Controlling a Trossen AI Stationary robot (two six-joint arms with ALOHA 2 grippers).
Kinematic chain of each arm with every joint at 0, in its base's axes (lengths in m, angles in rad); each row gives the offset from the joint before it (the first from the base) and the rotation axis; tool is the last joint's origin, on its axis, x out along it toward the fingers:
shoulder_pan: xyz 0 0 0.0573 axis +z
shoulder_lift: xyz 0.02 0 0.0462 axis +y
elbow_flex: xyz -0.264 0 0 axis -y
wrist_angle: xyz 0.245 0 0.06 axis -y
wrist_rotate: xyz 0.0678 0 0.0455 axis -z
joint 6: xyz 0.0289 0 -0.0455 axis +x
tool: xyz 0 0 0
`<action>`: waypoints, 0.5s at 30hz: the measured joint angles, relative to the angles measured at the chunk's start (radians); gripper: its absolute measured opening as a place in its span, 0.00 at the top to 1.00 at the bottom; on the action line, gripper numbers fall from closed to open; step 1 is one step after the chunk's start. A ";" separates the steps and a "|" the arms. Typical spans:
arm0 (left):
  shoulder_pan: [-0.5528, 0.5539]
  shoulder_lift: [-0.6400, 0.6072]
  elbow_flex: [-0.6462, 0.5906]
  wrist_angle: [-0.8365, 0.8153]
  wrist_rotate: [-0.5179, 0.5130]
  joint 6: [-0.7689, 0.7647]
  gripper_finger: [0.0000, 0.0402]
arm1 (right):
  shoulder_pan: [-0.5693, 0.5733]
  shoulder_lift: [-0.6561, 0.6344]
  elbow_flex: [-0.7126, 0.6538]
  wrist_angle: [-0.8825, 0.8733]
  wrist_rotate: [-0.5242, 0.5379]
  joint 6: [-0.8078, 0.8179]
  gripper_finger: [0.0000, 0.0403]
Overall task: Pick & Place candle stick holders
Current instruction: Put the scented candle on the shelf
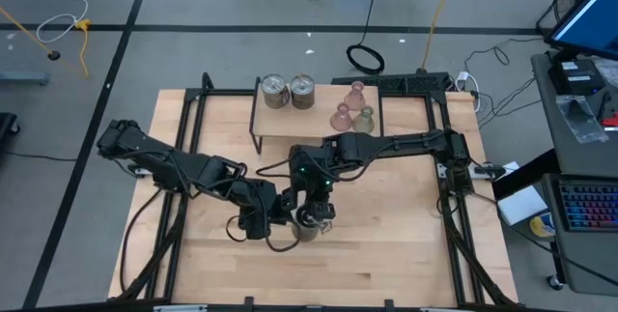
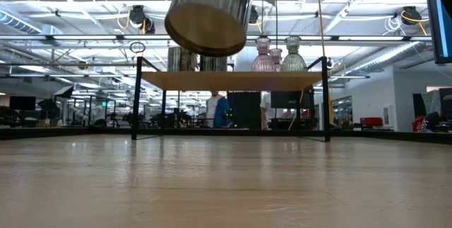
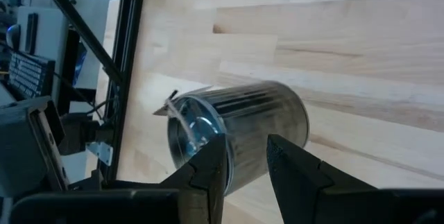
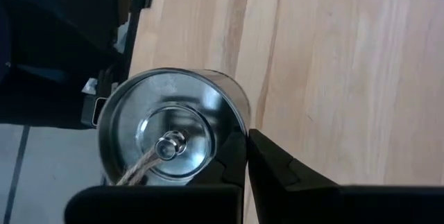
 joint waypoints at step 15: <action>0.002 0.000 0.000 -0.003 -0.078 0.018 0.73 | -0.002 -0.001 0.000 -0.018 0.026 -0.061 1.00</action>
